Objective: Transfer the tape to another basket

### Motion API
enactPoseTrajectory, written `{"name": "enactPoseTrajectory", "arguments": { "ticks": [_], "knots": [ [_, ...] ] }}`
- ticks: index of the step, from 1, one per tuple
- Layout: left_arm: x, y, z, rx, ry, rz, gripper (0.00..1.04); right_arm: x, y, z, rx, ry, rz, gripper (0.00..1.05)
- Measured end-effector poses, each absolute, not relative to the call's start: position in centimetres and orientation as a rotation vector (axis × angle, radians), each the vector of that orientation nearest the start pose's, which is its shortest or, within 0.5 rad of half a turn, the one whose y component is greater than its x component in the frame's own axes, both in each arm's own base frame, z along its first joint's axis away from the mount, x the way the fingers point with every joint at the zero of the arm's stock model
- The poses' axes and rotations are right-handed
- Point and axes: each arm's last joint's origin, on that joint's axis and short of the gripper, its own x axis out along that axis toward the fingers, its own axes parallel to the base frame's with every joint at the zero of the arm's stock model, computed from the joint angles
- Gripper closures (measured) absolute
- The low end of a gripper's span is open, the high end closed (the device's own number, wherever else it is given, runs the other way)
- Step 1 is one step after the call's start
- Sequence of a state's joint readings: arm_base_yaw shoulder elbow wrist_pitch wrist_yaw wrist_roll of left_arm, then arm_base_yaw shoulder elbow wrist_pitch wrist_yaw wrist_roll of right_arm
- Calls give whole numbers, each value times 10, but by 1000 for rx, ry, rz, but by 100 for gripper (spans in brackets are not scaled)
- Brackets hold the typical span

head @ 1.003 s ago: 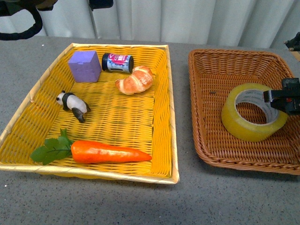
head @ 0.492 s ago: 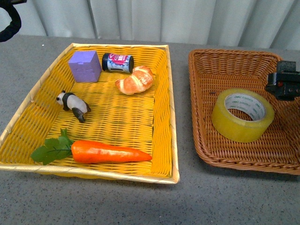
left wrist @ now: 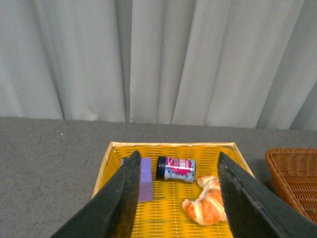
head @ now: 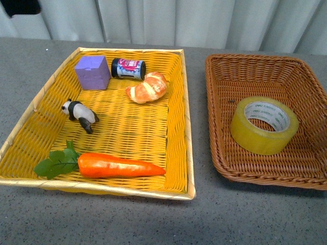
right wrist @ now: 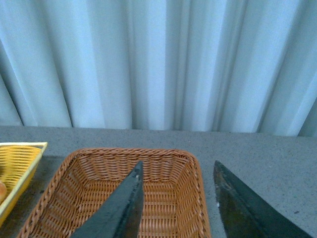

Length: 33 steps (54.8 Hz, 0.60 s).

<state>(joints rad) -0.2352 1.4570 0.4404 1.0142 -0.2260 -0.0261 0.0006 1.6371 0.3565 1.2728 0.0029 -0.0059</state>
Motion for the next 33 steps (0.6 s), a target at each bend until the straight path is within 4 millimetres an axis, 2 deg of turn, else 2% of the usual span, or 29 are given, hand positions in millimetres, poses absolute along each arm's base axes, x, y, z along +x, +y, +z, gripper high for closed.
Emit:
{"name": "enactPoseTrajectory", "arguments": {
  "ticks": [9,11,13,26,33],
  "knots": [
    [231,-37,181,-14,11,-2,89,232,0,152,-6,32,-1,98],
    [226,-34,179,-13,11,2,94,227,0,153,-6,41,-1,103],
    [220,-31,178,-12,11,0,101,221,0,157,-6,35,-1,104],
    [192,-19,173,-7,11,-4,101,191,0,161,-6,19,-1,104],
    [178,-14,162,-7,14,0,101,177,0,161,-6,18,-1,104]
  ]
}}
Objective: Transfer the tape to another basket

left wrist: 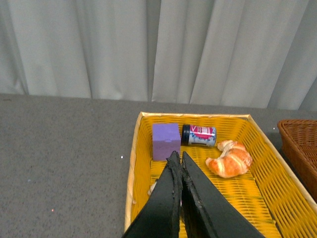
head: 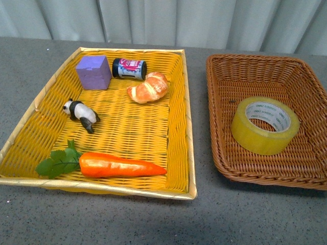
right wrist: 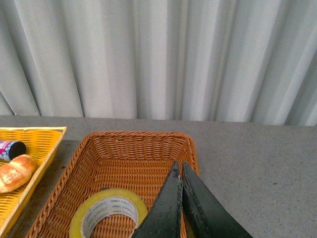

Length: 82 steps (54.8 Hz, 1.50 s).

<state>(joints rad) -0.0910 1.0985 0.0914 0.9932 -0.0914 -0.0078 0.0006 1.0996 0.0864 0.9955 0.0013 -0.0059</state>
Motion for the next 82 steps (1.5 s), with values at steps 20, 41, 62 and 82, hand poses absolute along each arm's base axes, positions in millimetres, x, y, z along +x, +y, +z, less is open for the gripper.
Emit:
{"name": "enactPoseTrajectory", "arguments": {
  "ticks": [20,41,62,82],
  "knots": [
    [149,0,163,-7,14,-2,101,149,0,162,-6,16,1,104],
    [132,0,171,-7,-13,-2,101,131,0,166,-4,2,1,104],
    [119,0,173,-7,-24,-2,101,119,0,169,-4,-10,1,104],
    [109,0,173,-7,-23,-2,101,110,0,168,-4,-9,1,104]
  ]
}}
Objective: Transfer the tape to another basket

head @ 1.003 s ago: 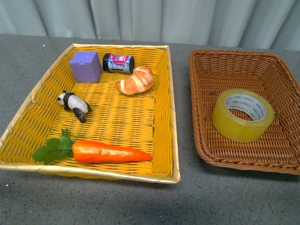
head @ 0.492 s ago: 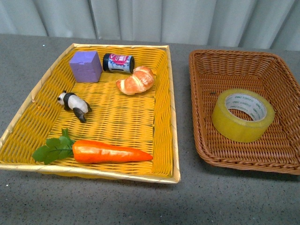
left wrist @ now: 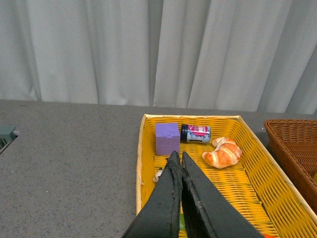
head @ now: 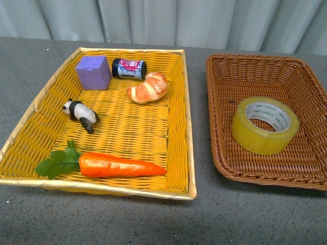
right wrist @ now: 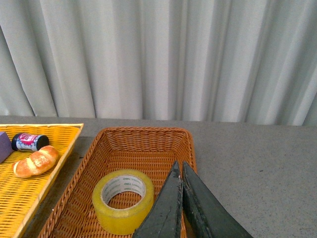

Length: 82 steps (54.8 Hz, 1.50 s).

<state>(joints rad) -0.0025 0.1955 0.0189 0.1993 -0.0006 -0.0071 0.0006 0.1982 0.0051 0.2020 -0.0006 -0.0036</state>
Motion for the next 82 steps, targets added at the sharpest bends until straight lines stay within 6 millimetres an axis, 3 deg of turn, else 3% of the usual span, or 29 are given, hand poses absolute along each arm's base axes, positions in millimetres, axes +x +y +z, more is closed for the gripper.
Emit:
{"name": "enactPoseTrajectory", "arguments": {
  "ticks": [14,31,61,63,82],
  "knots": [
    [97,0,170,-7,-12,-2,101,98,0,165,-4,5,1,104],
    [97,0,170,-7,-15,-2,101,98,0,165,-4,-4,2,104],
    [97,0,170,-7,-15,-2,6,98,0,165,-4,-4,2,10],
    [97,0,170,-6,-15,-2,5,98,0,165,-2,-4,2,7],
    [97,0,170,-6,-15,-2,6,98,0,165,-3,-4,2,9]
  ]
}}
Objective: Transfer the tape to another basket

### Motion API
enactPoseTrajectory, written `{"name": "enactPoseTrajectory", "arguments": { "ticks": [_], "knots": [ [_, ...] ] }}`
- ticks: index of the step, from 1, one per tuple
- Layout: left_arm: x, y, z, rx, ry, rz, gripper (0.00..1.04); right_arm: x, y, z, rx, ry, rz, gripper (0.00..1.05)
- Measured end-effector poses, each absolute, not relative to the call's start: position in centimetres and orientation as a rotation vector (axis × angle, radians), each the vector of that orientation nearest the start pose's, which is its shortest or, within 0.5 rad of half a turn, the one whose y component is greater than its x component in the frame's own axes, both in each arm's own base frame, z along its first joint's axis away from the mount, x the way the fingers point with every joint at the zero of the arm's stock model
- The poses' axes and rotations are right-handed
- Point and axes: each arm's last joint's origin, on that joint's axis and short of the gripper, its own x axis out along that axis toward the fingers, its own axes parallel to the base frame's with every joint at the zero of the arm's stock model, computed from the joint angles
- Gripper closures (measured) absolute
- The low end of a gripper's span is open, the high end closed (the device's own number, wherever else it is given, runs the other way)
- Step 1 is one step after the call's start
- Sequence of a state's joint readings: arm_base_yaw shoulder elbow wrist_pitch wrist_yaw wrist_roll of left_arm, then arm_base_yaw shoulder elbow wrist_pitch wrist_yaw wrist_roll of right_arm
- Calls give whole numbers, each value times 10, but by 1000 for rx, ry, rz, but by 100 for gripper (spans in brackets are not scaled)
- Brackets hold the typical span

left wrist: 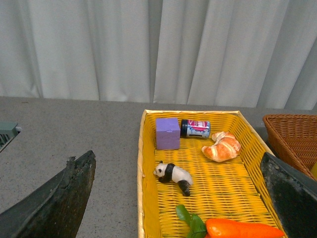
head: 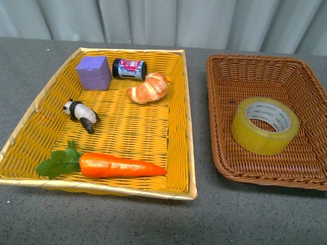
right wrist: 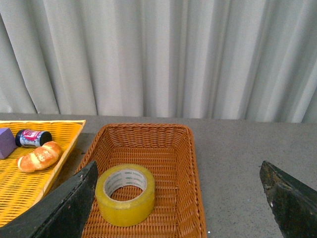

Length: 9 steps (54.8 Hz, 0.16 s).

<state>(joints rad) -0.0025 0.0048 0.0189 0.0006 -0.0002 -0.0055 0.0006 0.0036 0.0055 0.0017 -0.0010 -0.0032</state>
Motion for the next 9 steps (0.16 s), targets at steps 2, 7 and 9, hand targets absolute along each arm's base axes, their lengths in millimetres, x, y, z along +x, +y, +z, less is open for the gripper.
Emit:
{"name": "enactPoseTrajectory", "arguments": {
  "ticks": [2,7,9],
  "knots": [
    [97,0,170,-6,-15,-2,6,98,0,165,-3,-4,2,9],
    [97,0,170,-6,-15,-2,6,98,0,165,-3,-4,2,9],
    [97,0,170,-6,-15,-2,6,98,0,165,-3,-4,2,9]
  ]
}}
